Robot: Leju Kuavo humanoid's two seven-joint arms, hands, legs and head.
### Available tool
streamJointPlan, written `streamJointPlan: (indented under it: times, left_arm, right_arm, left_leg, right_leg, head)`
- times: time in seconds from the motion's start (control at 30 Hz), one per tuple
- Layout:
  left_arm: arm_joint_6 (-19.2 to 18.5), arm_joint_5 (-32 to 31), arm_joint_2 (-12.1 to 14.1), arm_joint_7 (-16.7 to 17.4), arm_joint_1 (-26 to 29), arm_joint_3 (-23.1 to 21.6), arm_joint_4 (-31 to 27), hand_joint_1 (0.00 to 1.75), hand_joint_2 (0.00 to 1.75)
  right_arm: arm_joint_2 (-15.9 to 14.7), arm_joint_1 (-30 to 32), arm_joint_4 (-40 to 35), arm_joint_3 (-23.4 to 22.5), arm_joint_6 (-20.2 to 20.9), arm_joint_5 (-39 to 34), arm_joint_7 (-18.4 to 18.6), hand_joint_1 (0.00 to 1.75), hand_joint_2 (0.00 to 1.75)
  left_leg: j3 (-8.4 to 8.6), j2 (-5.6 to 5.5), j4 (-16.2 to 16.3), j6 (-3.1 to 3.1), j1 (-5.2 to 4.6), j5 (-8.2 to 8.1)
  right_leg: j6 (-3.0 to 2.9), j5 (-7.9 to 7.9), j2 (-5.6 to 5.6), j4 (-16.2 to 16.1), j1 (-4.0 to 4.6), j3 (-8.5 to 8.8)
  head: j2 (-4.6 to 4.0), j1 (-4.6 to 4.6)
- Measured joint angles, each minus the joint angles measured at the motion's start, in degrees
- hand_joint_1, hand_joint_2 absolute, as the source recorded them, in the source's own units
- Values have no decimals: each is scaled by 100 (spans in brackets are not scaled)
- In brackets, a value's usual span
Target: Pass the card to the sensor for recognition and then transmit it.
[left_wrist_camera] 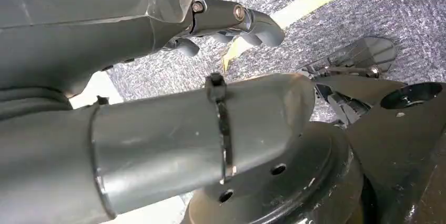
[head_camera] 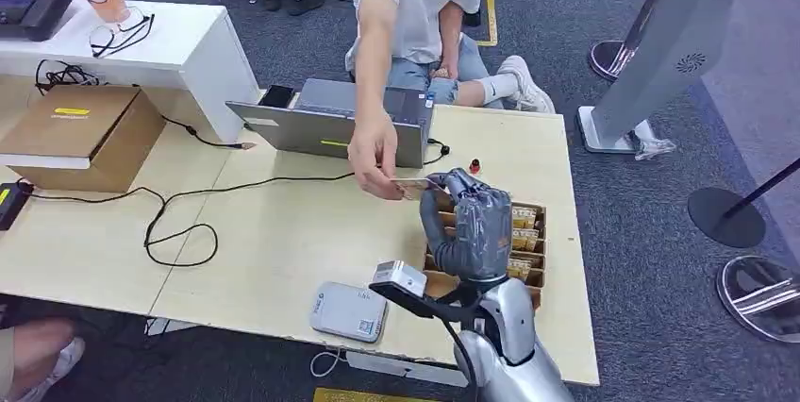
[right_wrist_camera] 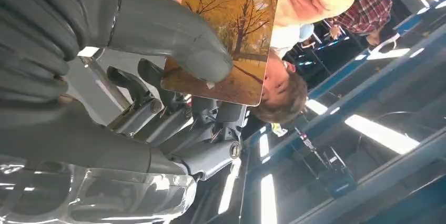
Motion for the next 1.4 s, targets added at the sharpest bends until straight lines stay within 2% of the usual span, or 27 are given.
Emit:
streamJointPlan:
  times: [0.2,0.23,1.4]
  left_arm:
    - [0,4,0,0,0,-7,0,0,0]
    - [-2,7,0,0,0,-7,0,0,0]
    - [-4,20,0,4,1,-9,0,0,0]
  right_arm:
    - [0,-5,4,11,122,-35,24,175,175]
    - [0,-4,4,13,133,-44,24,0,175]
    - [-2,-4,4,101,236,11,77,0,175]
  left_leg:
    - [0,0,0,0,0,0]
    - [0,0,0,0,0,0]
    - [0,0,0,0,0,0]
  right_leg:
    - [0,0,0,0,0,0]
    - [0,0,0,0,0,0]
    - [0,0,0,0,0,0]
  head:
    - [0,0]
    - [0,0]
    - [0,0]
